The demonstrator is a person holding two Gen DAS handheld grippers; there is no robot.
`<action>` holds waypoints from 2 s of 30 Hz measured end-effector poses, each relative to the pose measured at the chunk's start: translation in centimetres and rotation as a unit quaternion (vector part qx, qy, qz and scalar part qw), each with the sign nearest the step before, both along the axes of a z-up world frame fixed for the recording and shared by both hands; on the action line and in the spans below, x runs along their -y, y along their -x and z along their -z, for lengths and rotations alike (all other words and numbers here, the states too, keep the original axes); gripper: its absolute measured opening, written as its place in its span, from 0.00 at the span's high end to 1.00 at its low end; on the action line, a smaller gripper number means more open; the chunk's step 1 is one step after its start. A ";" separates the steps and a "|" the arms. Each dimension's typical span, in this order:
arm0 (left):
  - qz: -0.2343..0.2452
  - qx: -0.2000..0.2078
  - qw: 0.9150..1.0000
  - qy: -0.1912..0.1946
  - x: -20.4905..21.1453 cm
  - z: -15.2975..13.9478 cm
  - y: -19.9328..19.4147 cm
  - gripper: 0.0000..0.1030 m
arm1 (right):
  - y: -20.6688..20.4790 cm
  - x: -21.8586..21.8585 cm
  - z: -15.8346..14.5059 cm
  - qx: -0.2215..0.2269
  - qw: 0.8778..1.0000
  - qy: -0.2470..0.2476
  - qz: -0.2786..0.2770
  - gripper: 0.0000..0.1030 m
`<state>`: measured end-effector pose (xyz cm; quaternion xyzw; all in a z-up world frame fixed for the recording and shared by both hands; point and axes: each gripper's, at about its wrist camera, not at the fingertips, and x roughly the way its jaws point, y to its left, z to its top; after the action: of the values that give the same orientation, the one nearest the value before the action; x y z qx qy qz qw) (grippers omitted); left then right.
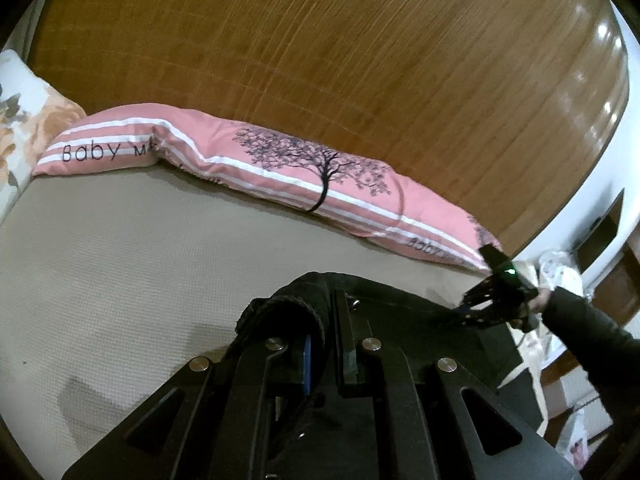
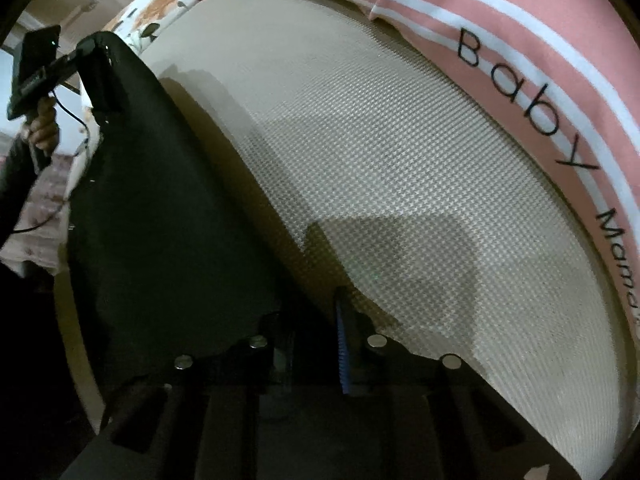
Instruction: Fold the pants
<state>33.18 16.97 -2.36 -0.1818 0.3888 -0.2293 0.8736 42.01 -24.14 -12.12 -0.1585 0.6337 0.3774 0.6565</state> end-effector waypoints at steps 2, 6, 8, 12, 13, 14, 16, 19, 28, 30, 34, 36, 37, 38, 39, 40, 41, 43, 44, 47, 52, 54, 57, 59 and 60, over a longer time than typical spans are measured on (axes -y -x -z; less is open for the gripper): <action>-0.002 -0.003 1.000 -0.016 0.2 0.1 -0.2 0.92 | 0.4 0.1 -0.5 0.025 1.000 0.018 0.004 0.89; -0.001 -0.005 0.999 -0.052 0.6 0.1 -0.7 0.92 | 2.6 -0.5 -2.6 0.091 0.994 0.049 0.036 0.92; 0.002 -0.001 0.998 -0.068 0.8 -0.2 -0.5 0.92 | 4.1 -0.8 -4.0 0.122 0.989 0.058 0.053 0.93; 0.016 0.021 0.994 -0.104 1.5 -1.7 1.2 0.92 | 7.5 -1.4 -7.0 0.177 0.977 0.083 0.089 0.93; 0.017 0.027 0.994 -0.107 1.5 -2.1 1.8 0.92 | 8.4 -1.5 -7.6 0.185 0.974 0.086 0.100 0.94; 0.019 0.033 0.994 -0.105 1.4 -2.6 2.8 0.92 | 9.5 -1.5 -8.3 0.195 0.971 0.085 0.109 0.94; 0.025 0.041 0.993 -0.105 1.2 -3.3 4.3 0.92 | 11.5 -1.6 -9.3 0.205 0.968 0.083 0.122 0.94; 0.033 0.053 0.991 -0.116 1.0 -4.2 7.1 0.92 | 14.5 -1.0 -10.3 0.217 0.963 0.082 0.140 0.94; 0.050 0.042 0.989 -0.130 0.2 -2.8 15.1 0.91 | 23.9 0.5 -9.2 0.206 0.958 0.051 0.193 0.95; 0.052 0.033 0.989 -0.135 0.0 -1.9 16.4 0.91 | 25.5 0.5 -8.4 0.198 0.958 0.044 0.203 0.95; 0.057 0.007 0.986 -0.154 -0.1 0.5 18.7 0.91 | 27.7 0.5 -6.7 0.180 0.960 0.032 0.213 0.95; 0.061 -0.010 0.984 -0.169 0.0 2.2 19.9 0.90 | 28.4 0.5 -5.8 0.170 0.960 0.028 0.219 0.95; 0.062 -0.019 0.983 -0.174 0.0 3.0 20.3 0.90 | 28.7 0.5 -5.3 0.165 0.961 0.028 0.221 0.95; 0.064 -0.025 0.981 -0.179 0.0 3.6 20.6 0.90 | 29.1 0.5 -4.7 0.162 0.961 0.030 0.224 0.95; 0.067 -0.031 0.979 -0.188 0.2 4.4 21.1 0.90 | 29.3 0.4 -4.3 0.160 0.961 0.033 0.225 0.95; 0.070 -0.035 0.977 -0.197 0.3 5.0 21.4 0.90 | 29.5 0.2 -3.8 0.158 0.961 0.036 0.225 0.95; 0.074 -0.041 0.974 -0.212 0.7 5.9 21.7 0.89 | 29.7 0.1 -3.4 0.156 0.961 0.039 0.227 0.94; 0.074 -0.043 0.970 -0.225 0.9 6.6 22.2 0.88 | 29.9 0.1 -2.5 0.151 0.959 0.045 0.235 0.94; 0.072 -0.041 0.969 -0.232 1.1 6.6 22.3 0.86 | 30.0 0.0 -2.2 0.150 0.958 0.048 0.241 0.94; 0.066 -0.048 0.967 -0.243 1.3 6.5 22.5 0.83 | 30.2 -0.1 -2.0 0.157 0.953 0.050 0.255 0.90; 0.051 -0.081 0.961 -0.258 0.6 6.4 23.1 0.57 | 30.9 0.1 -2.9 0.166 0.944 0.044 0.280 0.72; 0.035 -0.093 0.965 -0.243 -0.3 6.0 23.8 0.49 | 31.6 0.4 -3.5 0.170 0.940 0.034 0.294 0.70; 0.001 -0.121 0.972 -0.201 -1.9 5.5 24.9 0.45 | 32.9 1.4 -4.3 0.173 0.930 0.018 0.325 0.64; -0.016 -0.145 0.981 -0.131 -2.9 5.4 25.7 0.45 | 34.0 2.2 -4.7 0.162 0.922 -0.005 0.351 0.62; -0.020 -0.155 0.983 -0.100 -3.1 5.6 26.0 0.45 | 34.5 2.5 -4.8 0.153 0.918 -0.018 0.364 0.62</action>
<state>7.17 20.10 -7.98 -0.1344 0.5369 -0.1411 0.8208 7.56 -26.60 -7.36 0.0393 0.5322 0.0947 0.8404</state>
